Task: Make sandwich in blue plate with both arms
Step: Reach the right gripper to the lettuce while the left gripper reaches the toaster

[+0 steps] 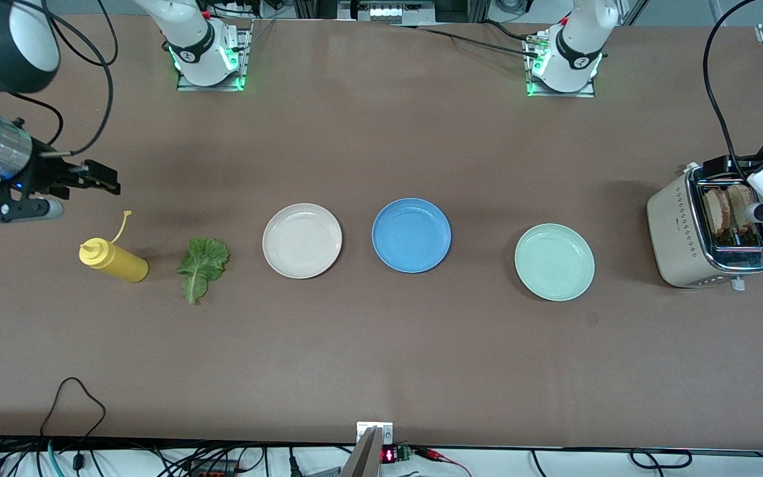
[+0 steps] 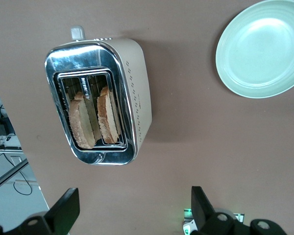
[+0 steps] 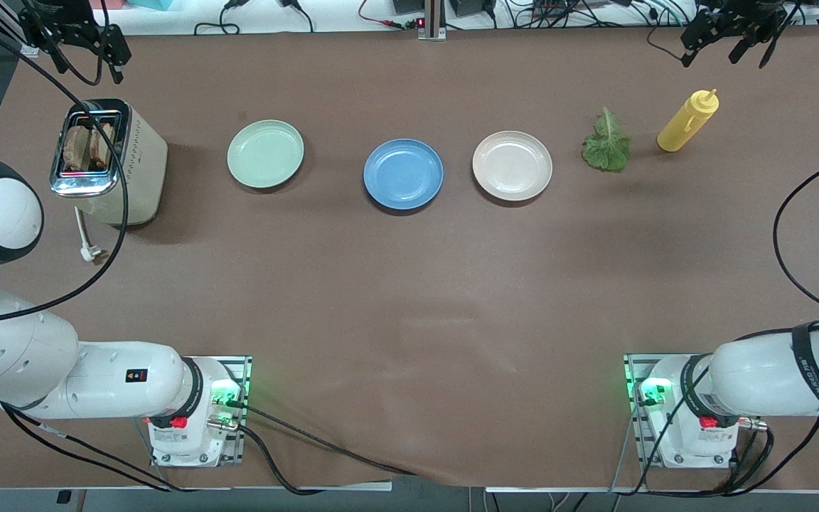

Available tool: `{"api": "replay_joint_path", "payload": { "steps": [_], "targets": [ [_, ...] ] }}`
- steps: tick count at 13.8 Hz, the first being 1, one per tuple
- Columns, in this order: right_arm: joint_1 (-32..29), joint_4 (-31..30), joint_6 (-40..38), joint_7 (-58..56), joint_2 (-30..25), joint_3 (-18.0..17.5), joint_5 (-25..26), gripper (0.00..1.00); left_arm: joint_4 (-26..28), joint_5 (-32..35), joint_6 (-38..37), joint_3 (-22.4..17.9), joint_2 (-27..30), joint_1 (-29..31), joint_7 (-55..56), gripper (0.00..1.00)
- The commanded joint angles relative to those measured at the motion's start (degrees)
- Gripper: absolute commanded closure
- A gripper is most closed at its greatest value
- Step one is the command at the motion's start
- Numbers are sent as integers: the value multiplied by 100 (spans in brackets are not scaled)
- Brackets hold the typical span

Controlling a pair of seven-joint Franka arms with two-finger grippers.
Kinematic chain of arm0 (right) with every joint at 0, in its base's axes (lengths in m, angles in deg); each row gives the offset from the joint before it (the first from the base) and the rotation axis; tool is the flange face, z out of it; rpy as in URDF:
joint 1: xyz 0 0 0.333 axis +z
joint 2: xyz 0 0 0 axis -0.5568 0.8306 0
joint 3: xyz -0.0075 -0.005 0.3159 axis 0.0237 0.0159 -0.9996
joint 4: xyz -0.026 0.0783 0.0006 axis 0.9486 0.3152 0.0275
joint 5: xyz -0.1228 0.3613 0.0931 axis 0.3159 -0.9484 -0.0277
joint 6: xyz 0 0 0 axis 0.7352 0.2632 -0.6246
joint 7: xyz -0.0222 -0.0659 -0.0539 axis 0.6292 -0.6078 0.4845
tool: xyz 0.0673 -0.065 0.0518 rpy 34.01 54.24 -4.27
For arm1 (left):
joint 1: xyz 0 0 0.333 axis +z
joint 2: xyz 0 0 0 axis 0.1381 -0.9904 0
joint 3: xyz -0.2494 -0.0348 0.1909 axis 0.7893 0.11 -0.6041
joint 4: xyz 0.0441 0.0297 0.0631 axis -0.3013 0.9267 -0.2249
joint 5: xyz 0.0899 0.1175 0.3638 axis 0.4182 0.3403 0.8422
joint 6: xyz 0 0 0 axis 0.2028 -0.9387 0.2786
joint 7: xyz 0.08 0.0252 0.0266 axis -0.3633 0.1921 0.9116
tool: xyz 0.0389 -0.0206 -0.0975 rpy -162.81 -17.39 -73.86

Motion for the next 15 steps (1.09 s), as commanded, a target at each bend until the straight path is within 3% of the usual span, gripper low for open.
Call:
{"api": "replay_joint_path", "payload": {
  "steps": [1,5,10,15],
  "targets": [
    [20,54,395,74,415,-23,119,0,314,148,275,19,110,11,12,0],
    [169,54,1116,170,1039,-31,110,0,393,157,389,19,101,29,30,0],
    [240,54,2223,179,1996,-58,58,0,998,341,995,11,302,90,30,0],
    [319,54,3321,179,2788,-67,40,0,1184,350,1302,11,312,213,47,0]
  ]
}}
